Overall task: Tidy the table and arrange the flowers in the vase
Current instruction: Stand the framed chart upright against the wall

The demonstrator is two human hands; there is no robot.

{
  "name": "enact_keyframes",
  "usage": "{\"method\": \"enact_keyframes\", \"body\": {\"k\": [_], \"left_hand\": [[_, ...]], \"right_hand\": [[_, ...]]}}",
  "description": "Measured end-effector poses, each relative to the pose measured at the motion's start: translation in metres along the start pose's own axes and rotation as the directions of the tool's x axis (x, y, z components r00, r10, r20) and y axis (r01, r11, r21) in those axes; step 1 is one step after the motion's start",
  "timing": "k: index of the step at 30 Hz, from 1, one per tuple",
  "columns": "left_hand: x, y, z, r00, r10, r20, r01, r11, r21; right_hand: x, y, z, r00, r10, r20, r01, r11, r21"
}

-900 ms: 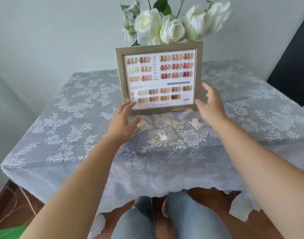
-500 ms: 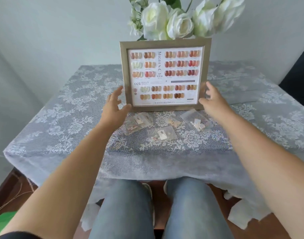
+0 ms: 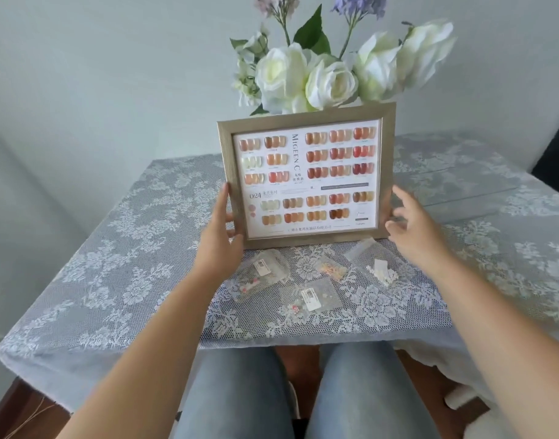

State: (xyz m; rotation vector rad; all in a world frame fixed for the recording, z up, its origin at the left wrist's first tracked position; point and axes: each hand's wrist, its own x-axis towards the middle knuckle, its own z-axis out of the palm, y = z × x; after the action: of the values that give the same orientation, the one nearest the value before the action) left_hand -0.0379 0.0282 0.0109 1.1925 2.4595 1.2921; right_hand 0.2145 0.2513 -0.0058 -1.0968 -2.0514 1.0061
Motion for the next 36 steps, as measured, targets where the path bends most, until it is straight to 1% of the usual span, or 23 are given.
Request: {"method": "enact_keyframes", "body": {"k": [4,9,13,18,21,24,28,31,36], "left_hand": [[0.004,-0.010,0.000,0.999,0.031,0.009,-0.031,0.999,-0.016],[0.007,-0.017,-0.001,0.999,0.043,0.007,-0.042,0.996,-0.074],[0.006,-0.020,-0.006,0.998,0.050,-0.042,-0.054,0.995,-0.078],[-0.004,-0.028,-0.028,0.991,0.086,-0.105,-0.094,0.993,-0.066],[-0.012,-0.040,-0.049,0.987,0.074,-0.145,-0.084,0.995,-0.061],[-0.017,-0.057,-0.071,0.983,0.038,-0.178,-0.053,0.995,-0.079],[-0.013,-0.085,-0.102,0.979,-0.015,-0.205,-0.001,0.997,-0.075],[-0.005,-0.107,-0.124,0.980,-0.043,-0.193,0.027,0.996,-0.089],[0.016,-0.134,-0.156,0.982,-0.040,-0.187,0.023,0.996,-0.089]], "right_hand": [[0.002,0.003,0.004,0.999,0.005,-0.033,-0.005,1.000,0.020],[0.004,0.003,0.008,0.994,-0.003,-0.109,0.008,0.999,0.050],[0.002,-0.002,0.008,0.995,-0.033,-0.095,0.041,0.996,0.083],[-0.010,-0.019,0.014,0.988,-0.124,-0.095,0.134,0.984,0.113],[-0.015,-0.036,0.024,0.978,-0.188,-0.091,0.198,0.972,0.129],[-0.017,-0.054,0.042,0.964,-0.260,-0.060,0.266,0.952,0.151],[-0.011,-0.078,0.073,0.938,-0.345,0.015,0.340,0.929,0.146],[0.002,-0.093,0.099,0.921,-0.383,0.071,0.369,0.916,0.157],[0.034,-0.117,0.141,0.891,-0.425,0.159,0.402,0.902,0.157]]}}
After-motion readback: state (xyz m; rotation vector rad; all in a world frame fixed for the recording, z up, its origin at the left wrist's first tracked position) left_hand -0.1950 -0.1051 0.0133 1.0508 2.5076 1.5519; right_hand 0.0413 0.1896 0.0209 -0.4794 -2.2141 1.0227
